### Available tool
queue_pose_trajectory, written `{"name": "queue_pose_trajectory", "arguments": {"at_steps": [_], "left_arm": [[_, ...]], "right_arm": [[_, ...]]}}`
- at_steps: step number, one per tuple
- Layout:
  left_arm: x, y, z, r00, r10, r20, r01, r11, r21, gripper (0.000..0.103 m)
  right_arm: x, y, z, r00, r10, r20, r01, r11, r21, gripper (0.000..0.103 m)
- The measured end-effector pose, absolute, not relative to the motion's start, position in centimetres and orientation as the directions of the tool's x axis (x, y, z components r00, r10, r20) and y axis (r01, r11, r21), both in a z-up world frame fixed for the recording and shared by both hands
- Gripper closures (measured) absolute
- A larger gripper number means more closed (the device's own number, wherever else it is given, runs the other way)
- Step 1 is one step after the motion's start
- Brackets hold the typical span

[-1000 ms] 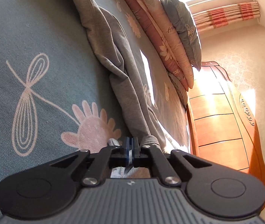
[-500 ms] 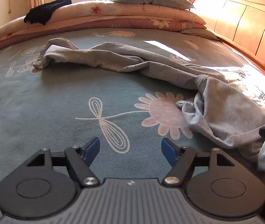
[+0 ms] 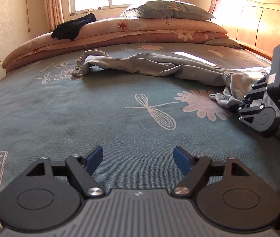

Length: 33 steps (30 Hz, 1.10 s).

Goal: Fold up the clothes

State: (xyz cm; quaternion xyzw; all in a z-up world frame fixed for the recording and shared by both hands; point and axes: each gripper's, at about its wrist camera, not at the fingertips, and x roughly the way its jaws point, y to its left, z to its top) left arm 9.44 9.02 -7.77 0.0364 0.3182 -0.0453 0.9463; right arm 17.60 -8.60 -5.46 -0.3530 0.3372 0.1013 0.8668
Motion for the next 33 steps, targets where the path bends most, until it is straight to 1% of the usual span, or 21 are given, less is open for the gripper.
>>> {"name": "queue_pose_trajectory", "arguments": {"at_steps": [4,5,8,11,12,14,16,17,19,20,21,22,23,27,28,30,33], "left_arm": [[9.7,10.4,-8.0,0.799,-0.057,-0.598,0.06,0.998,-0.015,0.025],[9.7,10.7,-8.0,0.8,-0.054,-0.597,0.051,0.998,-0.022,0.025],[9.4,11.5,-8.0,0.807,-0.034,-0.59,0.022,0.999,-0.027,0.025],[9.0,12.4,-8.2,0.804,-0.018,-0.594,-0.006,0.999,-0.038,0.024],[8.9,12.7,-8.3,0.801,-0.018,-0.598,-0.016,0.999,-0.051,0.024],[8.9,13.5,-8.4,0.789,-0.051,-0.613,-0.025,0.993,-0.115,0.024],[8.9,14.5,-8.5,0.775,-0.122,-0.62,-0.028,0.973,-0.227,0.024],[8.9,15.0,-8.6,0.767,-0.165,-0.62,-0.03,0.956,-0.292,0.023],[9.0,16.1,-8.8,0.753,-0.249,-0.609,-0.036,0.909,-0.416,0.021],[9.1,16.5,-9.0,0.749,-0.287,-0.597,-0.039,0.88,-0.473,0.021],[9.3,16.8,-9.1,0.744,-0.325,-0.584,-0.041,0.85,-0.525,0.021],[9.5,17.1,-9.4,0.736,-0.365,-0.57,-0.045,0.814,-0.579,0.021],[9.8,17.2,-9.8,0.723,-0.406,-0.559,-0.05,0.777,-0.628,0.02],[11.0,17.1,-11.8,0.661,-0.563,-0.495,-0.071,0.611,-0.789,0.02],[11.5,16.9,-12.5,0.64,-0.604,-0.475,-0.081,0.562,-0.823,0.02],[12.3,16.5,-14.1,0.607,-0.656,-0.448,-0.12,0.482,-0.868,0.02],[13.4,15.9,-16.1,0.597,-0.695,-0.401,-0.164,0.383,-0.909,0.02]], "right_arm": [[15.9,-8.6,-1.1,0.754,0.093,-0.65,-0.434,0.814,-0.387,0.098],[15.4,-8.4,-0.1,0.746,0.16,-0.647,-0.463,0.823,-0.33,0.098],[13.5,-8.1,2.4,0.694,0.407,-0.593,-0.586,0.798,-0.139,0.097],[13.2,-6.8,2.4,0.609,0.502,-0.614,-0.664,0.746,-0.048,0.096],[13.2,-6.1,1.4,0.599,0.472,-0.646,-0.669,0.739,-0.08,0.095],[13.1,-5.0,-0.4,0.587,0.415,-0.696,-0.673,0.727,-0.134,0.094],[12.6,-4.3,-2.1,0.551,0.377,-0.745,-0.691,0.707,-0.153,0.087],[12.1,-4.2,-2.8,0.55,0.363,-0.752,-0.691,0.703,-0.166,0.085],[11.4,-4.3,-3.6,0.542,0.346,-0.766,-0.7,0.69,-0.184,0.077],[11.1,-4.5,-3.7,0.544,0.337,-0.769,-0.696,0.693,-0.188,0.076],[10.9,-4.8,-3.7,0.548,0.335,-0.767,-0.691,0.698,-0.189,0.071],[10.7,-5.1,-3.6,0.542,0.336,-0.77,-0.69,0.7,-0.181,0.063],[10.5,-5.4,-3.5,0.539,0.334,-0.773,-0.69,0.702,-0.178,0.06],[9.4,-6.7,-2.8,0.553,0.335,-0.763,-0.681,0.709,-0.182,0.057],[9.1,-7.0,-2.6,0.558,0.336,-0.759,-0.678,0.711,-0.185,0.054],[8.5,-7.7,-2.3,0.576,0.333,-0.747,-0.664,0.724,-0.189,0.053],[8.1,-8.8,-1.5,0.597,0.332,-0.73,-0.64,0.746,-0.184,0.053]]}}
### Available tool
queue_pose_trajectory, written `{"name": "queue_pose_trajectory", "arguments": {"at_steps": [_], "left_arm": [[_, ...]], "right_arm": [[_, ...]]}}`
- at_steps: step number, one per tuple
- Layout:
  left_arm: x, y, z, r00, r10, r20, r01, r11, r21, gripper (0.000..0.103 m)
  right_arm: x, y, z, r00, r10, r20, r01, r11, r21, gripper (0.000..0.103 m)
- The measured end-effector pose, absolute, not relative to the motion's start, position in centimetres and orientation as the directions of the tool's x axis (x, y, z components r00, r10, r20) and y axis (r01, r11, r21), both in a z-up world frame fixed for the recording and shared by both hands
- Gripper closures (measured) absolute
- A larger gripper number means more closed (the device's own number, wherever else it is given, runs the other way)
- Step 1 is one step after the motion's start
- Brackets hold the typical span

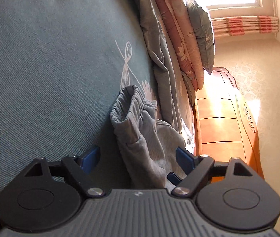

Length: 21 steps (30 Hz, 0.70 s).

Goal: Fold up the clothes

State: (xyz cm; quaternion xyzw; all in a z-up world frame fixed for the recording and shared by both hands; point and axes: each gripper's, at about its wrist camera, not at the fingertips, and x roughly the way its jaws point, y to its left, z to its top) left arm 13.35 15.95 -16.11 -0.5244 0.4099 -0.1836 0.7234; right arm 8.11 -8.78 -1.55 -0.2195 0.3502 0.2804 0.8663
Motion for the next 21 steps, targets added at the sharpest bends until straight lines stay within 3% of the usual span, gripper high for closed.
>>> {"name": "queue_pose_trajectory", "arguments": {"at_steps": [3,9,10,15,17,21], "left_arm": [[14.3,15.6,-17.0,0.615,-0.707,-0.348,-0.165,0.317,-0.934,0.02],[16.8,14.2,-16.8,0.61,-0.692,-0.387,-0.172,0.362,-0.916,0.023],[17.0,14.0,-16.6,0.61,-0.682,-0.403,-0.173,0.382,-0.908,0.027],[16.7,14.5,-15.8,0.632,-0.611,-0.478,-0.193,0.473,-0.86,0.081],[16.2,15.3,-15.0,0.654,-0.564,-0.504,-0.194,0.519,-0.833,0.09],[15.4,17.9,-12.9,0.715,-0.472,-0.516,-0.201,0.568,-0.798,0.093]], "right_arm": [[7.7,-10.0,-0.8,0.615,0.334,-0.715,-0.621,0.763,-0.178,0.053],[7.1,-12.0,0.1,0.646,0.32,-0.693,-0.584,0.791,-0.179,0.052],[7.1,-12.4,0.1,0.65,0.318,-0.69,-0.577,0.797,-0.177,0.052],[6.8,-13.8,0.2,0.666,0.298,-0.684,-0.543,0.822,-0.17,0.051],[6.8,-14.3,0.1,0.669,0.291,-0.684,-0.533,0.829,-0.169,0.051],[6.8,-15.1,-0.1,0.681,0.272,-0.679,-0.506,0.846,-0.169,0.051]]}}
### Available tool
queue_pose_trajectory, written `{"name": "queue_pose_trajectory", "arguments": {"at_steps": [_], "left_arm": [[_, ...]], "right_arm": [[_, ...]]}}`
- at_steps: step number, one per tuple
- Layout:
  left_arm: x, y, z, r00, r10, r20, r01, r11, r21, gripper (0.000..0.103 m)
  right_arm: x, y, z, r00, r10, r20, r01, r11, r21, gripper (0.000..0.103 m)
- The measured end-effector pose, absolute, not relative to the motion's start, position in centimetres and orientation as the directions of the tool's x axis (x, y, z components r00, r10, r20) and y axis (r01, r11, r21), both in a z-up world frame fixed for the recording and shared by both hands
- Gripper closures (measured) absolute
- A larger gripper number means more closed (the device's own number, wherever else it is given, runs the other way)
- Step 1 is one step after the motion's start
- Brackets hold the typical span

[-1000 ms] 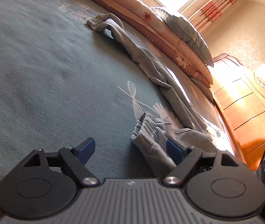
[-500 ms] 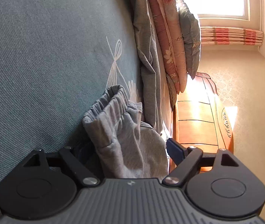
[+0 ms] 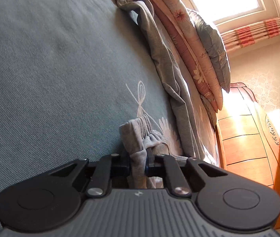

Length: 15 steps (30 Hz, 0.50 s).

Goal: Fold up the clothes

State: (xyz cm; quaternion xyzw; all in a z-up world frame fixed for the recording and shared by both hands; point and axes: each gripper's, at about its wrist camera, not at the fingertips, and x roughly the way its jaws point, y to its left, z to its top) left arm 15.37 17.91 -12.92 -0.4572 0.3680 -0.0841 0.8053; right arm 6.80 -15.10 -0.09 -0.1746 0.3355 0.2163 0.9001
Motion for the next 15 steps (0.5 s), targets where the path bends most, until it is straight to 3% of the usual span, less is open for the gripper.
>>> {"name": "queue_pose_trajectory", "arguments": {"at_steps": [15], "left_arm": [[13.6,29.4,-3.7,0.886,-0.095,-0.455,-0.268,0.695,-0.667,0.093]], "right_arm": [[7.0,-15.9,-0.5,0.693,0.238,-0.68,-0.474,0.861,-0.182,0.047]]}}
